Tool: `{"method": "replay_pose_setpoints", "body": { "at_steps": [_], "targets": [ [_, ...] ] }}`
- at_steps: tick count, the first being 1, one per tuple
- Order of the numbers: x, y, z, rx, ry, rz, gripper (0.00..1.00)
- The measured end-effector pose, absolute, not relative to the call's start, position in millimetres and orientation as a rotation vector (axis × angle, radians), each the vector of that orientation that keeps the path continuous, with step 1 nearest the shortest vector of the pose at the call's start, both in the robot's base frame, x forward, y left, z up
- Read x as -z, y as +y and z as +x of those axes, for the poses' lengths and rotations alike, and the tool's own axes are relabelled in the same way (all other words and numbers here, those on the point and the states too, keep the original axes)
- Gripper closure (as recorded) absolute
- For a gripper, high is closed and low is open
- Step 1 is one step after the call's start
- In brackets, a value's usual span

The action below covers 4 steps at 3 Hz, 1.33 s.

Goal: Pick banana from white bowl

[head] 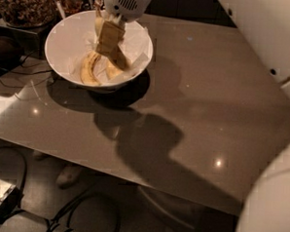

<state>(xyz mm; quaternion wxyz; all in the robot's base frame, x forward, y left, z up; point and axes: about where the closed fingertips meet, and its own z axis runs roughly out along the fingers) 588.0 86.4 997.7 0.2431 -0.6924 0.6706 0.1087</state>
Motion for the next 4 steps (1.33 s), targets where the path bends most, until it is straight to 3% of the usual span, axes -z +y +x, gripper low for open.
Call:
{"method": "replay_pose_setpoints", "body": {
  "at_steps": [4],
  "targets": [
    [-1025, 31, 502, -0.322, 2.002, -1.669, 1.0]
  ]
}}
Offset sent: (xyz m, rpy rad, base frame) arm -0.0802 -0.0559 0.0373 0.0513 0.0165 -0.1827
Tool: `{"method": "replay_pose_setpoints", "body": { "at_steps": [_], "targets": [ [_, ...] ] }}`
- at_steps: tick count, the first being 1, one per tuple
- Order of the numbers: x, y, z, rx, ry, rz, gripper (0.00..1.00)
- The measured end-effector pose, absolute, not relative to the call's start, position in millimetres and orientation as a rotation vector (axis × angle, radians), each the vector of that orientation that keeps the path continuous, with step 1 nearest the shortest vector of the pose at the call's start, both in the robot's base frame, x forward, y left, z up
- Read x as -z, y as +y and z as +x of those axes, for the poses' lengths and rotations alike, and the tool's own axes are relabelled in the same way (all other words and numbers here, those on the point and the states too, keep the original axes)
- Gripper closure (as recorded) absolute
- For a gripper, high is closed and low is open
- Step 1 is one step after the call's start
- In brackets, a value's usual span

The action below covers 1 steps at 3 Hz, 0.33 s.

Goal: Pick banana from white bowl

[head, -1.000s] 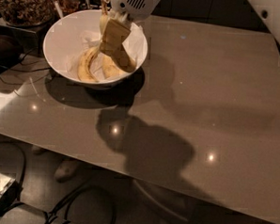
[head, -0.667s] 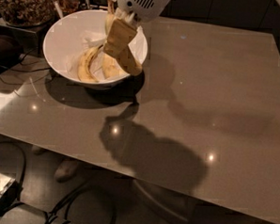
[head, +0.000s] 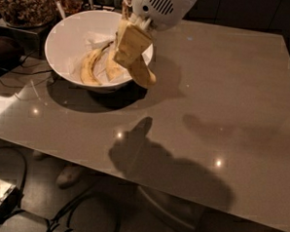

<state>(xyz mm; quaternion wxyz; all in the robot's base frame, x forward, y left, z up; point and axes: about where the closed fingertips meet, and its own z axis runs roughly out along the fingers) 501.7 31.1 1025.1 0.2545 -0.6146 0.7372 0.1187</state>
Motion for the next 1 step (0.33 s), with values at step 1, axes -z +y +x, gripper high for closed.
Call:
{"method": "replay_pose_setpoints", "body": {
  "at_steps": [1],
  "targets": [
    [-1020.5, 26.2, 491.2, -0.343, 2.028, -1.644, 1.0]
  ]
}}
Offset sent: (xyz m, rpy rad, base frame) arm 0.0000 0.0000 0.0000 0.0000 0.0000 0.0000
